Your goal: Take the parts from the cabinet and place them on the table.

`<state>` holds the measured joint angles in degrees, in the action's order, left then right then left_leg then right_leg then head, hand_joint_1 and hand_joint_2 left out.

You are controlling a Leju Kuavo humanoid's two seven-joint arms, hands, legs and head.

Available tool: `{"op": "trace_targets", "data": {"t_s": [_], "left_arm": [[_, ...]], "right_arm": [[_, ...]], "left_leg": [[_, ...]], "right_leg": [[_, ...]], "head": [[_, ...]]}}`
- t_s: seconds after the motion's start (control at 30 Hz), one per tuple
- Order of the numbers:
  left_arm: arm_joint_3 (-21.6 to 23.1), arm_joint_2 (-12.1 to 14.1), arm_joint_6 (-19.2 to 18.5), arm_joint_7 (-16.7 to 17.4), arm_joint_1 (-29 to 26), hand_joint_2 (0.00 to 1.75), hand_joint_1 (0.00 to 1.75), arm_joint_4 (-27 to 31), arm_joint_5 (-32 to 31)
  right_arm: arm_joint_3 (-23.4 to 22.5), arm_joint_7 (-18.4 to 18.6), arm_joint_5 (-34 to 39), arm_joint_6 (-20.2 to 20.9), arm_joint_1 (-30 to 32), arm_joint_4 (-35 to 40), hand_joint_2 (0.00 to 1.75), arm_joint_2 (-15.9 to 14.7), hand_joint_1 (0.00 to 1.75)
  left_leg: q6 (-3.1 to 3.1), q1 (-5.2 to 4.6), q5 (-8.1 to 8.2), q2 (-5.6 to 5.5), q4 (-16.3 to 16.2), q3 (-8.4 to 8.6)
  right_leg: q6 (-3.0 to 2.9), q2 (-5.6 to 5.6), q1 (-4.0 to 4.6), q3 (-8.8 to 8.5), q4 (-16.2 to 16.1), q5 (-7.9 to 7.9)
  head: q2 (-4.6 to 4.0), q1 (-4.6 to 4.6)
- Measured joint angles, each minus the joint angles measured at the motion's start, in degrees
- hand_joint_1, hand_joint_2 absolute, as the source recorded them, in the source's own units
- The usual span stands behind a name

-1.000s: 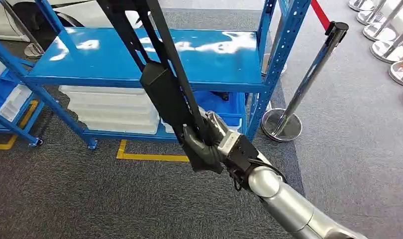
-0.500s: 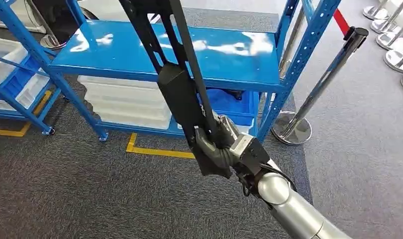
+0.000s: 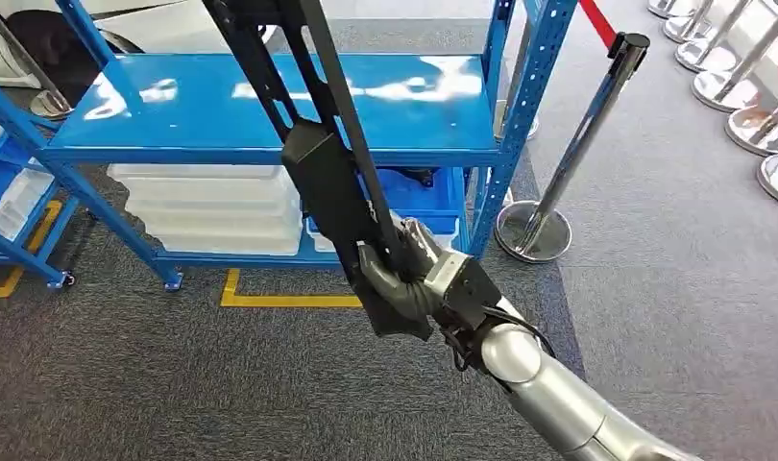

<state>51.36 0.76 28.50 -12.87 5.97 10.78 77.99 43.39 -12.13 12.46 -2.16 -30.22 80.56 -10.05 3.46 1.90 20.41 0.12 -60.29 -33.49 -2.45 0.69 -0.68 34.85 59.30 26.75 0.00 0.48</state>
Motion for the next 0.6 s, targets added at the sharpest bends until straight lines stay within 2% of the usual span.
{"op": "trace_targets", "data": {"t_s": [0.03, 0.07, 0.1, 0.13, 0.17, 0.2, 0.23, 0.27, 0.3, 0.33, 0.37, 0.4, 0.43, 0.47, 0.5, 0.53, 0.6], "left_arm": [[0.00, -0.02, -0.07, 0.00, 0.00, 1.75, 0.00, 0.00, 0.00], [0.00, -0.02, -0.09, 0.00, 0.02, 1.75, 0.00, 0.00, 0.00], [0.00, -0.07, -0.20, 0.00, 0.06, 1.75, 0.00, 0.00, 0.00], [0.00, -0.07, -0.24, 0.02, -0.07, 1.75, 0.00, 0.00, 0.02], [0.00, -0.04, -0.26, 0.02, -0.14, 1.75, 0.00, 0.00, -0.02], [0.00, 0.07, -0.28, 0.02, -0.12, 1.75, 0.00, -0.02, -0.04], [0.00, 0.07, -0.31, 0.02, -0.12, 1.75, 0.00, -0.02, -0.07], [0.00, 0.07, -0.33, 0.04, -0.13, 1.75, 0.00, -0.02, -0.07], [0.00, 0.04, -0.39, 0.09, -0.09, 1.75, 0.00, -0.02, -0.07], [0.00, 0.04, -0.39, 0.09, -0.06, 1.75, 0.00, 0.00, -0.07], [0.00, 0.04, -0.39, 0.09, -0.05, 1.75, 0.00, -0.02, -0.07], [0.00, 0.04, -0.39, 0.13, -0.08, 1.75, 0.00, -0.02, -0.07], [0.00, 0.04, -0.39, 0.17, -0.10, 1.75, 0.00, -0.02, -0.07], [0.00, 0.04, -0.39, 0.17, -0.13, 1.75, 0.00, -0.02, -0.07], [0.00, 0.04, -0.39, 0.17, -0.15, 1.75, 0.00, -0.02, -0.07], [0.00, 0.04, -0.41, 0.20, -0.13, 1.75, 0.00, -0.02, -0.07], [0.00, 0.02, -0.42, 0.24, -0.10, 1.75, 0.00, -0.02, -0.09]], "right_arm": [[0.00, -0.09, -0.11, 0.02, -0.06, 0.00, 1.75, 0.00, 1.75], [0.00, -0.15, -0.11, 0.09, -0.09, 0.00, 1.75, 0.07, 1.75], [0.00, -0.17, -0.39, 0.09, -0.07, 0.00, 1.75, 0.07, 1.75], [0.00, -0.28, -0.90, 0.04, -0.08, 0.00, 1.75, 0.04, 1.75], [0.00, -0.42, -1.64, -0.07, -0.09, 0.00, 1.75, 0.04, 1.75], [0.00, -0.59, -2.10, -0.18, -0.12, -0.02, 1.75, 0.07, 1.75], [0.00, -0.63, -2.40, -0.28, -0.11, -0.02, 1.75, 0.07, 1.75], [0.00, -0.70, -2.71, -0.33, -0.12, -0.02, 1.75, 0.11, 1.75], [0.00, -0.72, -2.93, -0.42, -0.12, -0.02, 1.75, 0.11, 1.75], [0.00, -0.72, -3.13, -0.46, -0.15, -0.02, 1.75, 0.11, 1.75], [0.00, -0.74, -3.19, -0.46, -0.22, 0.00, 1.75, 0.11, 1.75], [0.00, -0.76, -3.23, -0.46, -0.16, -0.02, 1.75, 0.11, 1.75], [0.00, -0.74, -3.30, -0.46, -0.03, -0.04, 1.75, 0.11, 1.75], [0.00, -0.74, -3.34, -0.48, 0.10, -0.13, 1.75, 0.11, 1.75], [0.00, -0.74, -3.34, -0.48, 0.17, -0.22, 1.75, 0.11, 1.75], [0.00, -0.74, -3.37, -0.48, 0.18, -0.26, 1.75, 0.11, 1.75], [0.00, -0.74, -3.37, -0.48, 0.14, -0.26, 1.75, 0.11, 1.75]], "left_leg": [[-0.28, -0.47, 0.01, -0.28, 0.68, 0.10], [-0.69, -0.23, -0.13, -0.31, 0.85, -0.06], [-0.66, -0.26, -0.09, -0.39, 0.88, -0.09], [-0.72, -0.41, -0.13, -0.43, 0.90, -0.08], [-1.09, -0.69, -0.13, -0.45, 0.73, -0.20], [-1.82, -1.14, -0.15, -0.48, 0.51, -0.35], [-2.01, -1.21, -0.21, -0.42, 0.47, -0.45], [-2.35, -1.21, -0.38, -0.48, 0.71, -0.54], [-2.93, -0.66, -0.76, -0.45, 1.33, -0.17], [-3.10, -0.65, -0.87, -0.51, 1.55, -0.04], [-3.42, -0.65, -0.89, -0.53, 1.58, -0.06], [-3.50, -0.72, -0.84, -0.63, 1.58, -0.06], [-3.57, -0.78, -0.78, -0.79, 1.57, -0.05], [-3.59, -0.84, -0.74, -1.10, 1.54, -0.05], [-3.55, -0.84, -0.70, -1.49, 1.52, -0.01], [-3.44, -0.82, -0.58, -1.98, 1.50, 0.09], [-2.99, -0.73, -0.24, -3.00, 1.39, 0.48]], "right_leg": [[0.45, 0.25, 0.35, 0.29, 0.56, 0.08], [0.66, 0.25, 0.47, 0.61, 0.53, 0.25], [-0.57, 0.37, 0.51, 0.58, 0.43, 0.71], [-0.94, 0.29, 0.51, 0.55, 0.41, 0.33], [-0.55, 0.29, 0.41, 0.34, 0.11, 0.04], [0.63, 0.10, 0.10, 0.24, -0.32, -0.31], [1.30, 0.09, -0.02, 0.24, -0.50, -0.46], [1.81, -0.02, -0.11, 0.14, -0.65, -0.57], [2.17, -0.15, -0.17, 0.32, -0.40, -0.19], [2.25, -0.28, -0.21, 0.78, 0.89, 0.69], [2.25, -0.33, -0.19, 2.47, 4.24, 2.73], [2.31, -0.34, -0.21, 5.04, 9.64, 5.25], [2.32, -0.34, -0.24, 7.08, 13.74, 6.67], [2.30, -0.35, -0.25, 8.76, 16.81, 7.16], [2.25, -0.35, -0.27, 9.09, 16.99, 6.40], [2.14, -0.35, -0.29, 8.08, 14.35, 4.25], [1.82, 0.23, -0.38, 3.80, 5.15, -0.89]], "head": [[0.00, -0.59], [0.00, -0.39], [0.00, 0.11], [0.00, 0.29], [0.00, 0.46], [0.00, 0.50], [0.00, 0.48], [0.00, 0.39], [0.00, 0.37], [0.00, 0.55], [0.00, 1.05], [0.00, 1.38], [0.00, 1.53], [0.00, 1.55], [0.00, 1.66], [0.00, 1.73], [0.00, 2.01]]}}
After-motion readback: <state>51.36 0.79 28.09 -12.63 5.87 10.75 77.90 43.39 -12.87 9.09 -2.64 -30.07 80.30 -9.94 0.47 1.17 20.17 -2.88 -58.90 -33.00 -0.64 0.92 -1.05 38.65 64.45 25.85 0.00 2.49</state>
